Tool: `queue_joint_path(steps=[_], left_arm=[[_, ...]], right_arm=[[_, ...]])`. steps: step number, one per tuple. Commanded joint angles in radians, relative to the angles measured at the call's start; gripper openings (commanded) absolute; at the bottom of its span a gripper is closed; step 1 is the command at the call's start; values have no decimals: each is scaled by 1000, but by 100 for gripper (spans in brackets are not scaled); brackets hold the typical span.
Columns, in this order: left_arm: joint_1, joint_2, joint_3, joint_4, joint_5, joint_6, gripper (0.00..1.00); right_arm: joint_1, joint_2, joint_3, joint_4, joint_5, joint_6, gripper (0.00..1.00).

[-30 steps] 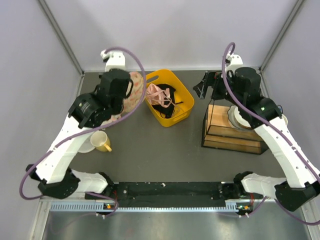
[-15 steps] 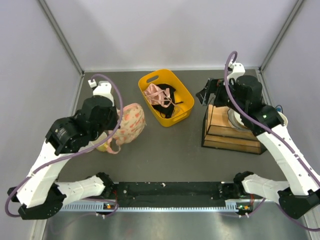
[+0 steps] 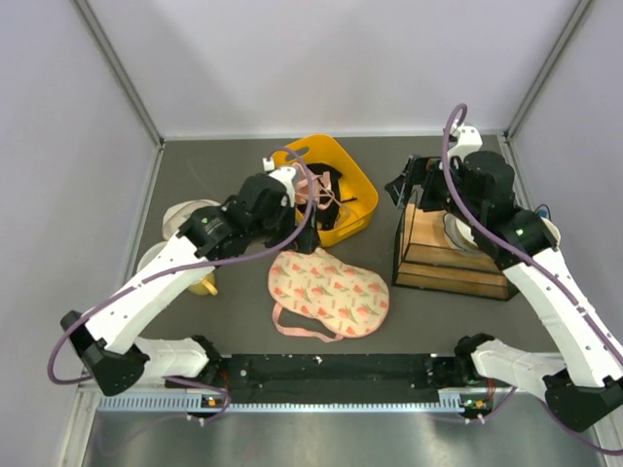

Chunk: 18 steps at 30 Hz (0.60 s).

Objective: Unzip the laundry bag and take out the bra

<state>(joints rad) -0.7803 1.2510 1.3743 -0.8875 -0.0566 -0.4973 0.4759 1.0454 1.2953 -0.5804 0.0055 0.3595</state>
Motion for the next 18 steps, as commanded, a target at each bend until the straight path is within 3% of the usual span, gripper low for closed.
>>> queue_joint_path(steps=[1,6,11,18], left_arm=[[71,-44,-16,65,-54,49,99],[154,4,-199,159,-62,14,96],[285,62,-374,292,101,-47,95],[303,217,-416,387,170,-99,88]], right_arm=[[10,-30,-11,8,16,-8,99],[10,-28,-22,7,-1,-1,99],[12,-27,-19,7,-1,-7,99],[12,-10,-13,8,-24,-5,99]])
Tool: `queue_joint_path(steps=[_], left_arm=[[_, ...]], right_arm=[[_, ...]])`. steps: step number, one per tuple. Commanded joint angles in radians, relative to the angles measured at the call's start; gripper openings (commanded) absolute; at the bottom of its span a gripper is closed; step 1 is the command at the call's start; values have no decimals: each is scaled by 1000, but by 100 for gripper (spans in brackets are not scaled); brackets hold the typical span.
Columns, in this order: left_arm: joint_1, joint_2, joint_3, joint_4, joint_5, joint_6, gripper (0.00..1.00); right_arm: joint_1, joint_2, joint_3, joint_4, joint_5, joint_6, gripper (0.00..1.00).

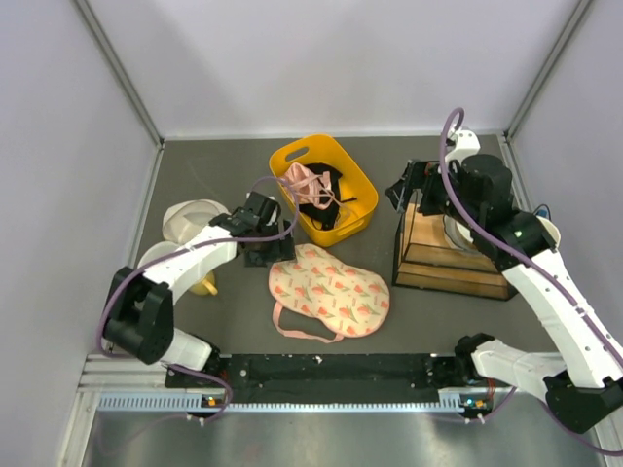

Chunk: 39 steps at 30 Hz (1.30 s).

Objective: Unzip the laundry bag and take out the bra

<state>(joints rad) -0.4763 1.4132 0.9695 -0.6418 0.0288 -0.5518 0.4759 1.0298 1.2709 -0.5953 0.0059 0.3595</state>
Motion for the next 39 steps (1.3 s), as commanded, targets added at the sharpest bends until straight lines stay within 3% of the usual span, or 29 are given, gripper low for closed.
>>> queue_joint_path(steps=[1,2,5,6,8,15,21,25,33,39], left_arm=[[-1,88,-12,161,103,-46,85],[-1,102,-17,166,109,-51,82],[-1,113,-23,166,120,-57,48],[-1,103,-23,157,114,-59,20],[-1,43,-12,108,82,-56,0],[-1,-222,93,-80,-13,-14,0],[-1,-312,221,-177,-20,23,0],[-1,-371,200,-104,11,64,0],[-1,-419,196,-21,143,246,0],[-1,-489,184,69,335,354,0]], right_arm=[[10,7,13,22,-29,-5,99],[10,7,10,20,-30,-7,99],[10,6,2,19,-30,-5,99],[12,3,1,17,-30,-7,99],[12,3,-8,9,-41,-10,99],[113,50,-44,-6,-60,-73,99],[318,167,-38,-3,-115,-155,99],[394,213,-51,37,-132,-198,99],[398,185,-116,187,-230,-301,99],[398,144,-127,302,-227,-396,99]])
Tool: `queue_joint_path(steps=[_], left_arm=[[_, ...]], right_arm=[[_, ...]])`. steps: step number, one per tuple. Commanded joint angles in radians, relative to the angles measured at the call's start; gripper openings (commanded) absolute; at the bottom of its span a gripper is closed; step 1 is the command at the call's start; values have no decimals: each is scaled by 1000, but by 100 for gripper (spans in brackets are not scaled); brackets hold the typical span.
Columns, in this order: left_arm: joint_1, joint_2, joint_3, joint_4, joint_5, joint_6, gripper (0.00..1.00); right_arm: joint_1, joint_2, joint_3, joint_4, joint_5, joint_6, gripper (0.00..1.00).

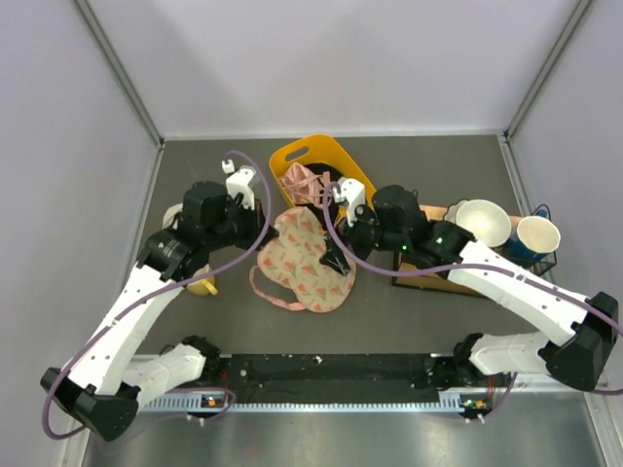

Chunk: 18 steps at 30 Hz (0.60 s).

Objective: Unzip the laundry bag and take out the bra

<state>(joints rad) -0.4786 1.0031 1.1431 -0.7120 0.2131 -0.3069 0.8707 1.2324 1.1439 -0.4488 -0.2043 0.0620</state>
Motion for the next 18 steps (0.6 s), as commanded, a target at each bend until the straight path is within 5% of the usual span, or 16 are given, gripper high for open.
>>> queue_joint_path(steps=[1,7,18], left_arm=[[1,-96,-2,167,170,123,0],[1,-178,-55,333,276,169,0],[1,-152,-13,345,396,209,0]], right_arm=[[4,-69,-12,174,-4,-105,99],[4,-97,39,200,48,-192,99],[-12,-79,86,174,-33,-323,99]])
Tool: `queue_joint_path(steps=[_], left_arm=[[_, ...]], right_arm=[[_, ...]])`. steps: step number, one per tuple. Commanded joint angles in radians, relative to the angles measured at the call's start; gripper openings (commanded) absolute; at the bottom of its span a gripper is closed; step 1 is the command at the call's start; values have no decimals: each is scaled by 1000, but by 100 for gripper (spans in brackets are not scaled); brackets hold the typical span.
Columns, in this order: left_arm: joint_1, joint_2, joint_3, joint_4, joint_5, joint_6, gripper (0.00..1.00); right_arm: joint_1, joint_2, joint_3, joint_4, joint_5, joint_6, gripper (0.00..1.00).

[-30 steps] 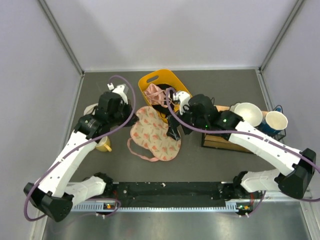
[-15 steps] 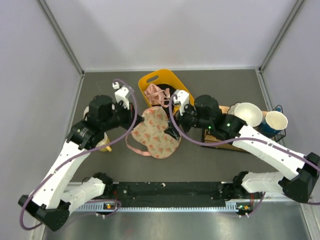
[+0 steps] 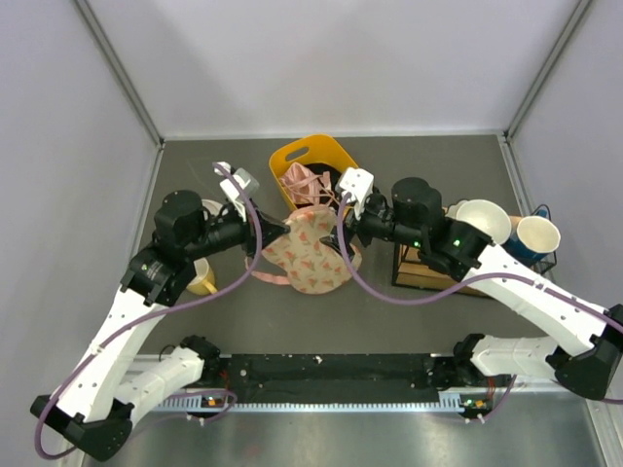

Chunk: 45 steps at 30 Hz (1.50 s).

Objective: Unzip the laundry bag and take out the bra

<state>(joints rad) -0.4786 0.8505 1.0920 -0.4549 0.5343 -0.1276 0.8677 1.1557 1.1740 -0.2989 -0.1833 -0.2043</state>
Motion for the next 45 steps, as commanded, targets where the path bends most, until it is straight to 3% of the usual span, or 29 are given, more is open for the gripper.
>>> queue_joint_path(steps=[1,7,9,10,11,13,14,15,20,22,25,31,34,45], left_arm=[[1,1,39,87,84,34,0],[1,-10,32,88,125,45,0],[1,-11,35,91,136,48,0],[1,-11,36,91,136,51,0],[3,-11,36,91,125,49,0],[1,-8,36,93,109,51,0],[1,-4,32,94,98,51,0],[1,-4,31,93,81,49,0],[1,31,46,93,-90,-6,0],[1,54,94,56,-219,-27,48],[3,82,143,18,-267,-46,99],[3,73,158,12,-387,-89,99],[3,68,144,10,-399,-112,99],[6,59,62,21,-314,-147,99]], right_arm=[[-10,4,58,26,-64,-58,99],[-33,32,76,24,-195,-60,94],[-32,48,82,21,-232,-60,83],[-33,52,84,20,-245,-58,75],[-33,58,85,17,-270,-57,58],[-32,62,96,1,-291,-52,38],[-33,62,99,-5,-301,-49,15],[-33,64,101,-9,-291,-41,0],[-33,62,130,-40,-167,79,0],[-32,67,153,-43,-104,164,0],[-29,72,174,-63,11,377,0],[-21,93,231,-167,287,668,0],[-19,117,280,-233,326,783,0],[1,199,381,-350,456,898,0]])
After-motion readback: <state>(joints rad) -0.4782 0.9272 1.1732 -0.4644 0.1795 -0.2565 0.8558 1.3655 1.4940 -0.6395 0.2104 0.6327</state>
